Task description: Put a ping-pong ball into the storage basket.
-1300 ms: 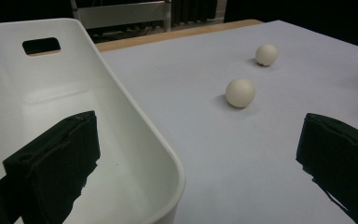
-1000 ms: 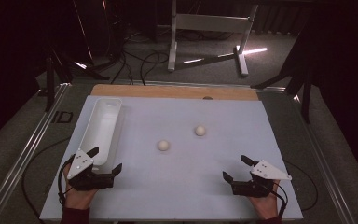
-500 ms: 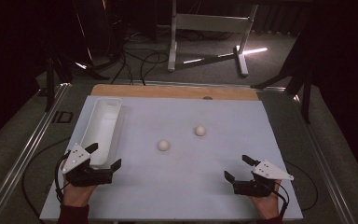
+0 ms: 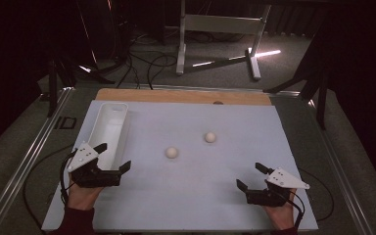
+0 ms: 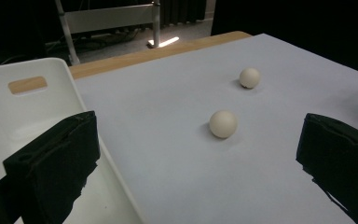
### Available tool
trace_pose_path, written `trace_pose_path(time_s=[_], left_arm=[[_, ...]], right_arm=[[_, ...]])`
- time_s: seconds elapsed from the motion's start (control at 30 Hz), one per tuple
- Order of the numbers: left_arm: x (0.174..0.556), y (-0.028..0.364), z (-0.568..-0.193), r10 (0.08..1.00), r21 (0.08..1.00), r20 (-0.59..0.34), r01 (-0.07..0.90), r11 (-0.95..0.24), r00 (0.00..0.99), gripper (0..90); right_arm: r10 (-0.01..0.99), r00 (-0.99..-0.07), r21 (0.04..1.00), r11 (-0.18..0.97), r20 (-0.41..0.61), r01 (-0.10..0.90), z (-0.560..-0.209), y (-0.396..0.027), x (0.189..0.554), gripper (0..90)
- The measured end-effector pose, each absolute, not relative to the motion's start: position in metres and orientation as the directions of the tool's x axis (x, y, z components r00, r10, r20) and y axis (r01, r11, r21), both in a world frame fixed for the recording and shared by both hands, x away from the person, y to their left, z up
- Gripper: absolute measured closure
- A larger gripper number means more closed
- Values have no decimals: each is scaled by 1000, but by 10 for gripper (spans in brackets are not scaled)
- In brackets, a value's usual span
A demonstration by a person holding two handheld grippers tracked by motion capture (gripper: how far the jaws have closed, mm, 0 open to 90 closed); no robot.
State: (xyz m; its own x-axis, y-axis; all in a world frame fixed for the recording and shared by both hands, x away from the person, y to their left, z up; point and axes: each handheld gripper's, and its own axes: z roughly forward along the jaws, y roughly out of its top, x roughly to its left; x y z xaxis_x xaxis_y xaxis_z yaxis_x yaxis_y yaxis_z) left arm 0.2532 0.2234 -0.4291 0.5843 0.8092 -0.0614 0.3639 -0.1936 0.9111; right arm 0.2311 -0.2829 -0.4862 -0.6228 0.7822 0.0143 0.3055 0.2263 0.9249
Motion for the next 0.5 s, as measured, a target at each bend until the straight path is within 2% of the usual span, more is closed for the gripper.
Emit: trace_pose_path(time_s=[0.33,0.5], left_arm=[[263,208,-421,800,901,-19,358,-246,599,0],[269,201,-419,794,898,-32,366,-244,607,0]], right_arm=[[783,-622,924,231,10,306,-487,-283,231,81],[783,-622,921,237,8,309,-488,-282,231,81]])
